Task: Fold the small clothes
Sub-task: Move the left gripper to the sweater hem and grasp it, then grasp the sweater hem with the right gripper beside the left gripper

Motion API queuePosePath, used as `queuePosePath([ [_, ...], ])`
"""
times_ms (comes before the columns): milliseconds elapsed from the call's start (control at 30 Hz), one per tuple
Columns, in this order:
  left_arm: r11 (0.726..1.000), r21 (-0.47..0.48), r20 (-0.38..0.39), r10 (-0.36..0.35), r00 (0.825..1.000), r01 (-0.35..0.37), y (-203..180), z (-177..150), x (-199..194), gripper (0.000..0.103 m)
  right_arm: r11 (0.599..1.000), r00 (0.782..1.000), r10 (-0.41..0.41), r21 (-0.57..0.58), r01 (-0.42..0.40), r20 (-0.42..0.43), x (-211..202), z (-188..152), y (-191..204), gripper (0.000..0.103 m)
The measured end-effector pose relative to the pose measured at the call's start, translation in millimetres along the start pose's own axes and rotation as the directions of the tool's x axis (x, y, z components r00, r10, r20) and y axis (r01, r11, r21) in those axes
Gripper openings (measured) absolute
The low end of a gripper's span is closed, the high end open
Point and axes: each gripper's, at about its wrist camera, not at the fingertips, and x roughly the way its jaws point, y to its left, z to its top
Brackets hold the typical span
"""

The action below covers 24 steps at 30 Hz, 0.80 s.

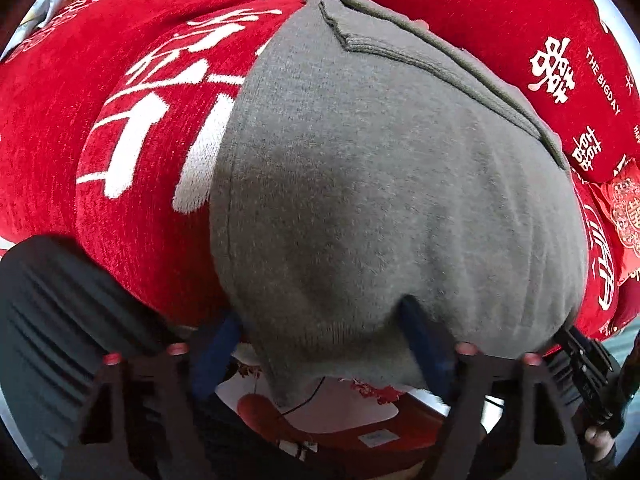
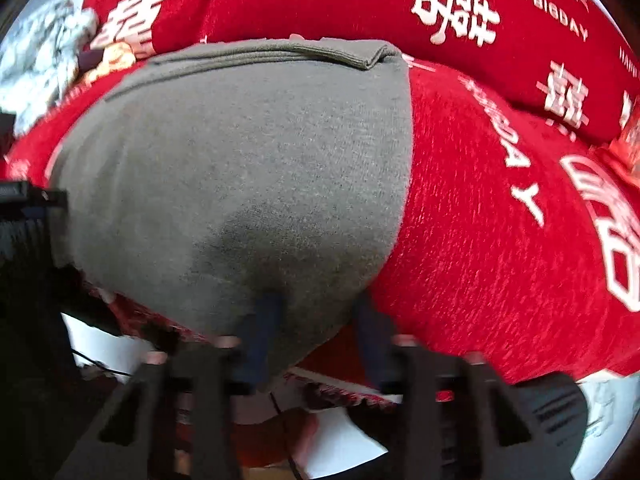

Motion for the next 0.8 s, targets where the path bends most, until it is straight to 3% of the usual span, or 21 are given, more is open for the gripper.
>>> queuePosePath([
  [100,1.0,-0.008,0.009,-0.016,1.0,0.016,4,2,-4,0.051,0.998,0.999,0.048,0.043,-0.048,-0.002,0,-1,-4,0.014],
  [167,0.999,-0.009,0.014,-0.041,0.999,0.041,8,1,-10,0.026,0.99,0.994,0.105,0.094,-0.106,0.014,-3,-2,-10,0.01],
  [233,0.998,0.006,0.016,-0.06,0.998,0.06,7,-1,-14,0.016,0.977,0.987,0.159,0.139,-0.162,0.038,-9,-1,-17,0.009],
  [433,0.998,0.028,0.025,-0.057,0.998,0.057,-1,7,-23,0.016,0.951,0.958,0.248,0.153,-0.269,0.147,-36,19,-24,0.008],
  [600,0.996,0.043,0.077,-0.086,0.993,0.083,-6,21,-42,0.016,0.947,0.944,0.253,0.145,-0.286,0.211,-43,42,-30,0.008],
  [800,0.993,0.087,0.16,-0.091,0.983,0.078,-36,79,-60,0.016,0.954,0.936,0.222,0.139,-0.267,0.273,-33,84,-34,0.008],
])
